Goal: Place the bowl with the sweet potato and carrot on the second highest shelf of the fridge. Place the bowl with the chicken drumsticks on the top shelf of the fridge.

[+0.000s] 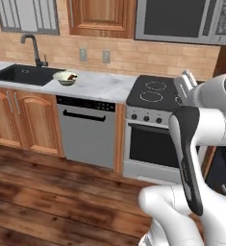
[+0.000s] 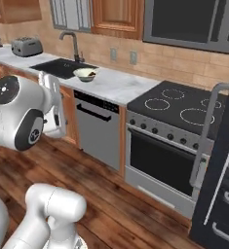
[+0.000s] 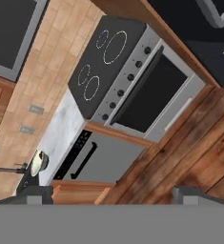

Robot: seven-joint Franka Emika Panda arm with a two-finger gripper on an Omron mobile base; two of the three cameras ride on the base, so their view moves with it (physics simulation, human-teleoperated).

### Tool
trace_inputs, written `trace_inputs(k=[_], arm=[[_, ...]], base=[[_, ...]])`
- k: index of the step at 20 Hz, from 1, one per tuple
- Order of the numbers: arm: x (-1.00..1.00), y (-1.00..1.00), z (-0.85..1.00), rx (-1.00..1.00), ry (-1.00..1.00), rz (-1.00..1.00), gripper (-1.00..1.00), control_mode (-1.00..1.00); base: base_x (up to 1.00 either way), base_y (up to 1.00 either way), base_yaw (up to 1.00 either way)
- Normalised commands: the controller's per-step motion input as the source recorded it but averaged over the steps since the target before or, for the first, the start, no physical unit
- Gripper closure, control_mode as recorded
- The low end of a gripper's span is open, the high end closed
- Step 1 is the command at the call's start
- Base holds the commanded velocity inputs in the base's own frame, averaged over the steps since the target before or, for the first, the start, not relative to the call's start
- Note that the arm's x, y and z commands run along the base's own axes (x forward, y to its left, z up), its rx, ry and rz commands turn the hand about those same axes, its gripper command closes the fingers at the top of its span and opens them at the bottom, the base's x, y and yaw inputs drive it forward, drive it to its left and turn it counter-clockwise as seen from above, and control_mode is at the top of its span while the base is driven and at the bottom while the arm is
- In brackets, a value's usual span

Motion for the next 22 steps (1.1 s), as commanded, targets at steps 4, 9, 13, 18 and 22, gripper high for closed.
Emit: trace_inputs(k=[4, 9, 13, 18, 22], arm=[[0.0, 0.0, 0.0, 0.0, 0.0, 0.0, -1.0, 1.0], [0.0, 0.0, 0.0, 0.0, 0.0, 0.0, -1.0, 1.0], [0.0, 0.0, 0.0, 0.0, 0.0, 0.0, -1.0, 1.0], [0.0, 0.0, 0.0, 0.0, 0.0, 0.0, -1.0, 1.0], [0.0, 0.0, 0.0, 0.0, 0.0, 0.0, -1.0, 1.0]], base=[[1.0, 1.0, -0.1], [1.0, 1.0, -0.24], [1.0, 1.0, -0.3], [1.0, 1.0, -0.32], [1.0, 0.91, -0.36]])
